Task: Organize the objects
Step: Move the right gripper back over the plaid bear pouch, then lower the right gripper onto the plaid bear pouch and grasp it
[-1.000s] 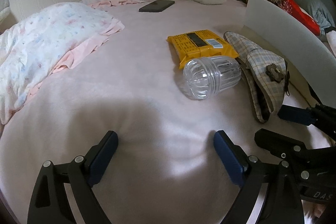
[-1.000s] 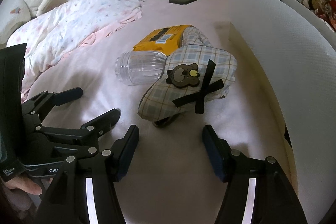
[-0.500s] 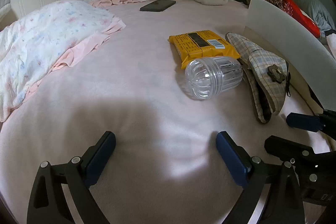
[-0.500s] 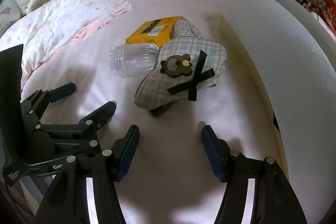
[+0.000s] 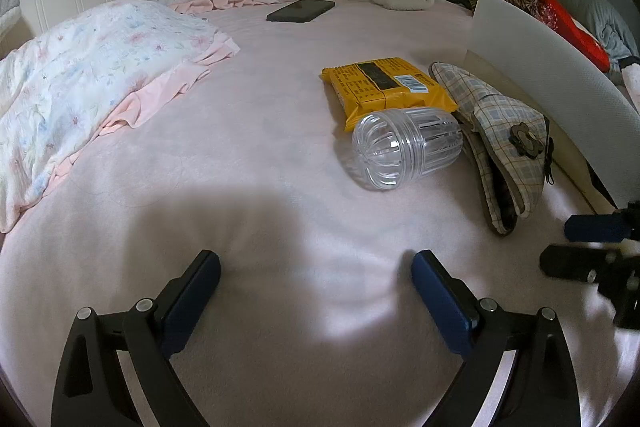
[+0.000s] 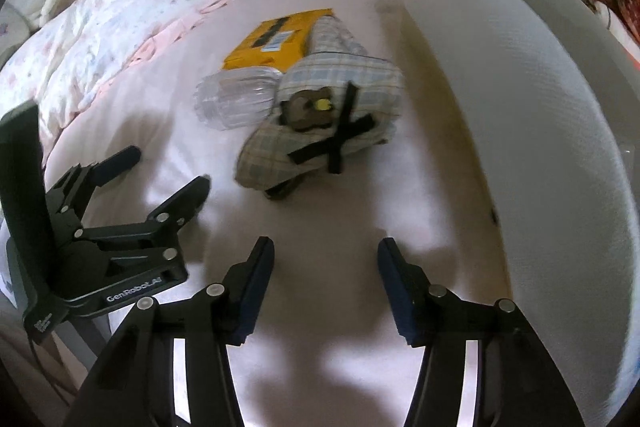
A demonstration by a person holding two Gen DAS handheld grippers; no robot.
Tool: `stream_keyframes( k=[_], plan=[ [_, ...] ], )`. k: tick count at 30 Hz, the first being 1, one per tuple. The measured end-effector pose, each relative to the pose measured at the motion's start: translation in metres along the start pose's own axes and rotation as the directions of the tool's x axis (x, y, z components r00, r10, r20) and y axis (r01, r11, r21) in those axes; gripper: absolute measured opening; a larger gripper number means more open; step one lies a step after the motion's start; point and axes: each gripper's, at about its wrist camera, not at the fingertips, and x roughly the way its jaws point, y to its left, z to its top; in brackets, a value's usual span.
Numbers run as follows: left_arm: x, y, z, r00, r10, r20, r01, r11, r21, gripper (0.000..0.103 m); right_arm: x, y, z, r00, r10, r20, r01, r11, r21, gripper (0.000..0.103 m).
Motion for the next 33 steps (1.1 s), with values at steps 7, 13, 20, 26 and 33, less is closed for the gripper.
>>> stream_keyframes(
  k=[7,13,20,26,33],
  plan=[
    [0.0,0.0,0.0,1.0,0.0,0.0,0.0,1.0,0.0,0.097,-0.018,0.018,0.018,0.995,-0.104,-0.007,0.103,0.993,-0.065,0.05],
    [0.0,0.0,0.0,1.0,0.0,0.0,0.0,1.0,0.0,0.097,-0.035,0.058,0.055,0.998,-0.035,0.06,0.047,0.979,-0.197,0.049],
    [0.0,0.0,0.0,1.0,0.0,0.0,0.0,1.0,0.0,0.097,-0.018,0.04,0.047,0.977,-0.077,0.2,0.1,0.989,-0.108,0.05],
    [0.0,0.001,0.001,1.0,0.003,0.001,-0.003,1.0,0.003,0.098,-0.005,0.012,0.033,0.994,-0.075,0.082,0.082,0.994,-0.075,0.05],
    [-0.002,0.004,0.001,1.0,0.005,-0.001,-0.005,1.0,0.002,0.098,-0.019,-0.007,0.011,0.998,0.044,0.051,-0.047,0.997,0.06,0.05]
  ],
)
